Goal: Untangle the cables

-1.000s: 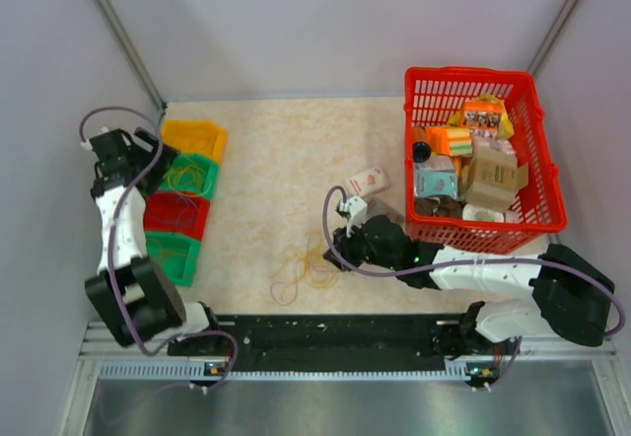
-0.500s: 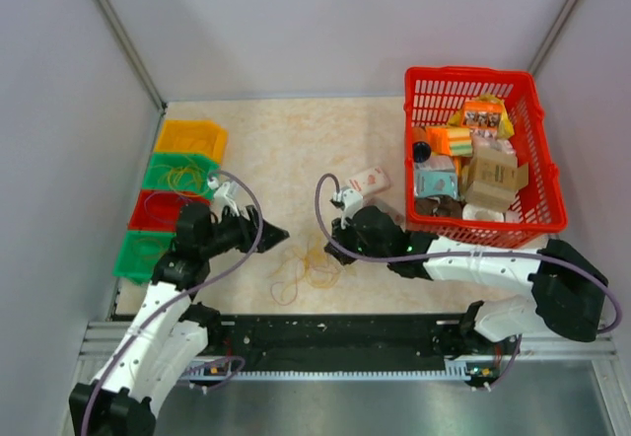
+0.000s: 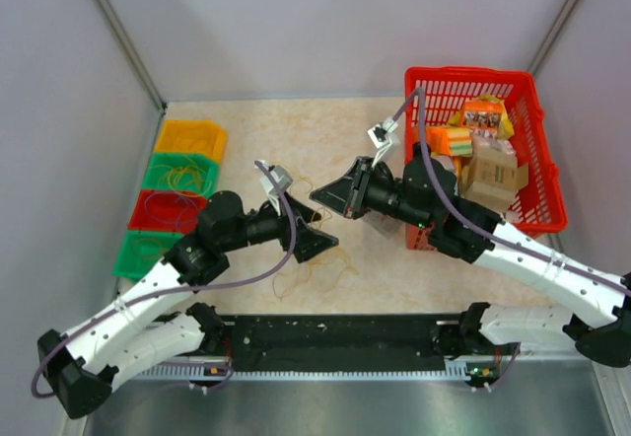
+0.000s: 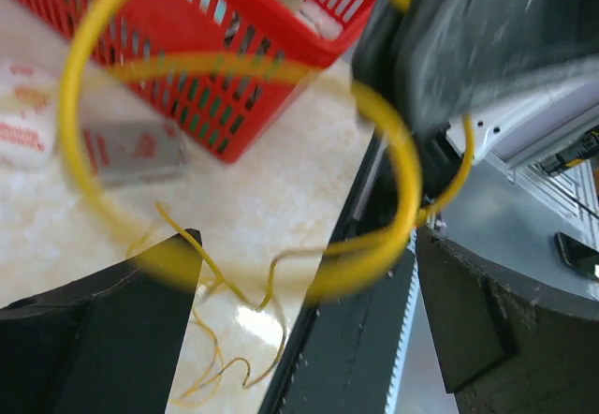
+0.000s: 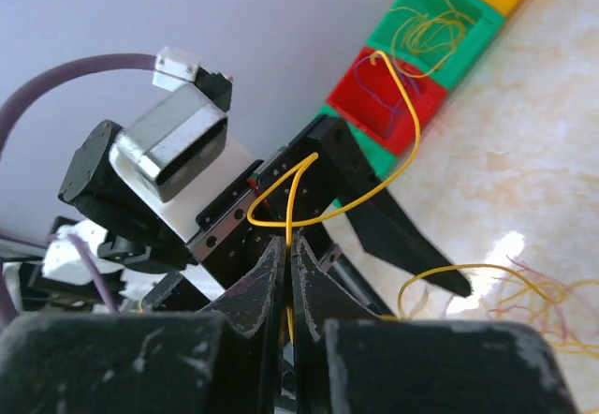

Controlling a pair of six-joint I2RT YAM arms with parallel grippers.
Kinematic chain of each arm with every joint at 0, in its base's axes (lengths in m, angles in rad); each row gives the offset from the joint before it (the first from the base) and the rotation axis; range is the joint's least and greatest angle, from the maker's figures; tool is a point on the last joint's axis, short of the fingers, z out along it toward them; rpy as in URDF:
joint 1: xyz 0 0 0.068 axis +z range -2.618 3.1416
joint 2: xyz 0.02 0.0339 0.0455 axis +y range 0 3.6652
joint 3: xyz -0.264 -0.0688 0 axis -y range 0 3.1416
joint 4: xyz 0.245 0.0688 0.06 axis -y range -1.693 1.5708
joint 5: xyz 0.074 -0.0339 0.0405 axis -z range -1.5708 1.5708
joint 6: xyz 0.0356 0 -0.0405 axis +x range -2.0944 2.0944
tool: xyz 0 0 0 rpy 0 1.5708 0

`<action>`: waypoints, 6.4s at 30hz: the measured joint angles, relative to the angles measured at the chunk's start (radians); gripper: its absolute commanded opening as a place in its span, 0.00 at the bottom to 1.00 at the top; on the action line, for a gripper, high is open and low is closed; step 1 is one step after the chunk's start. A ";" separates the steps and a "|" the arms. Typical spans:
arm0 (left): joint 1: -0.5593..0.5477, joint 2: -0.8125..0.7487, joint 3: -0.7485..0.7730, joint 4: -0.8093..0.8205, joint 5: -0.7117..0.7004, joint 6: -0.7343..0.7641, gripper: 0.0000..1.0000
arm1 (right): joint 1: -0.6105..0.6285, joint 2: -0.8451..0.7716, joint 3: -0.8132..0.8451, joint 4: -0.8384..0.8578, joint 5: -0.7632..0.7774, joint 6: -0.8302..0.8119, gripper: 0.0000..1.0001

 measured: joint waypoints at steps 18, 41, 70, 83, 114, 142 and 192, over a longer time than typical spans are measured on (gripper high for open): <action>-0.076 0.119 0.233 -0.042 -0.259 0.101 0.00 | -0.021 -0.131 0.066 -0.250 0.100 -0.109 0.76; -0.076 0.103 0.585 -0.383 -0.502 -0.169 0.00 | 0.055 0.064 -0.233 0.303 -0.126 -0.515 0.30; -0.069 0.292 1.133 -0.417 -0.859 0.172 0.00 | 0.220 -0.162 -0.566 -0.030 0.475 -0.255 0.00; -0.068 0.388 1.513 -0.208 -0.686 0.375 0.00 | 0.122 -0.029 -0.568 -0.023 0.398 -0.237 0.65; 0.692 0.497 0.956 -0.407 -0.774 0.304 0.00 | 0.122 -0.147 -0.568 0.187 0.095 -0.422 0.74; 0.938 0.699 0.801 -0.303 -0.698 0.202 0.00 | 0.115 -0.084 -0.655 0.306 0.046 -0.407 0.74; 0.895 0.422 0.436 -0.471 -0.434 -0.368 0.60 | 0.110 0.071 -0.584 0.249 0.031 -0.388 0.73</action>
